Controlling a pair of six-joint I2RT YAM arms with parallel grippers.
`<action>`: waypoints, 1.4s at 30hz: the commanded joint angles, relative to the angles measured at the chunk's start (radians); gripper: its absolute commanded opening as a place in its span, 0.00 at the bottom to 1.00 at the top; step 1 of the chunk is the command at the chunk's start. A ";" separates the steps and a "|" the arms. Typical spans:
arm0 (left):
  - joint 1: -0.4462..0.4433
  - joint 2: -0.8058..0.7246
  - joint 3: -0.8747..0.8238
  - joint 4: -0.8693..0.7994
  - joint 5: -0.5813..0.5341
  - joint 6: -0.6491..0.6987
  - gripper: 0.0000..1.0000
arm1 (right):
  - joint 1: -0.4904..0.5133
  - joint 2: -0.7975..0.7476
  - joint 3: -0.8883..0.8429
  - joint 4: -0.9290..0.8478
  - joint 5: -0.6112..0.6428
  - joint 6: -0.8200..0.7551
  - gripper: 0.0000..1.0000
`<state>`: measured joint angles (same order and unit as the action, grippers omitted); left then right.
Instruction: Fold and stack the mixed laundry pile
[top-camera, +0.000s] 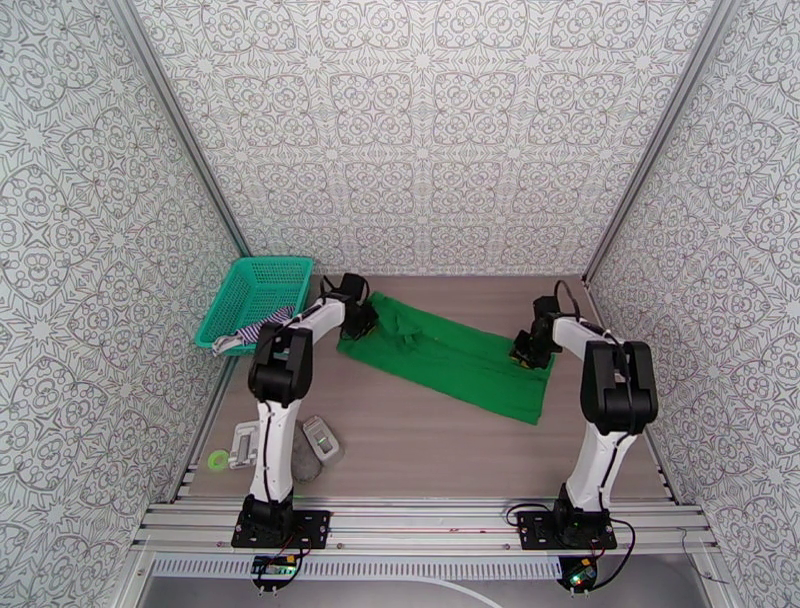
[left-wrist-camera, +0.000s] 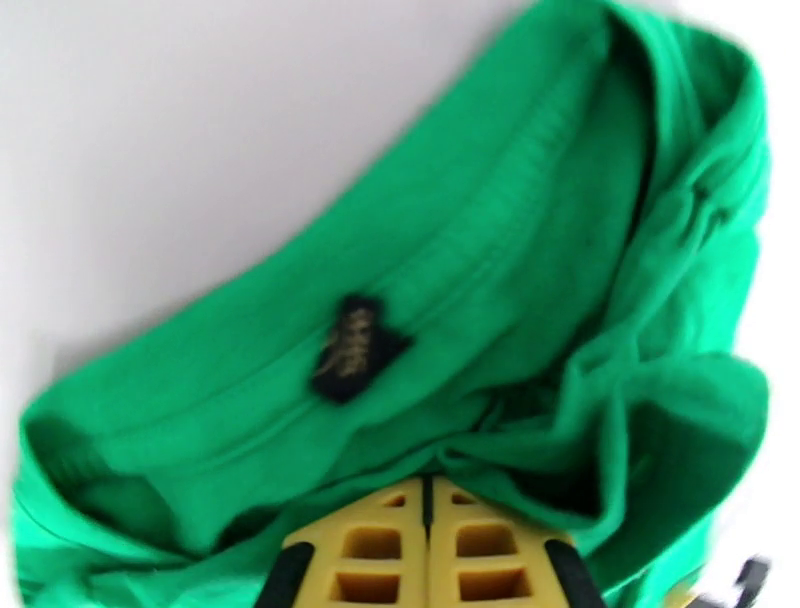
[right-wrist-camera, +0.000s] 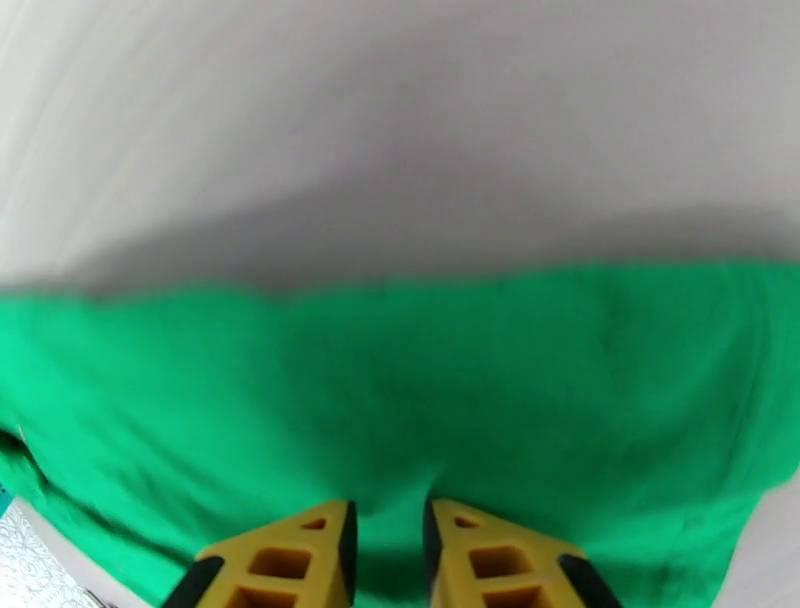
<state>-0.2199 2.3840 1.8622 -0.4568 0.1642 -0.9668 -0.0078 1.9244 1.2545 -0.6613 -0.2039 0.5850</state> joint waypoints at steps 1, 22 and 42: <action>-0.001 0.101 -0.012 0.278 0.009 -0.105 0.00 | 0.043 -0.064 -0.120 -0.037 -0.027 0.079 0.25; -0.018 0.042 0.018 0.660 0.029 0.004 0.04 | 0.316 -0.285 -0.155 -0.248 0.097 -0.001 0.22; 0.039 -0.281 -0.221 0.181 0.192 0.237 0.04 | 0.453 -0.200 -0.383 -0.080 0.049 0.047 0.00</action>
<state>-0.1955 2.1414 1.6596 -0.1860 0.3107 -0.7773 0.3851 1.7008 0.9760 -0.6987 -0.1120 0.5797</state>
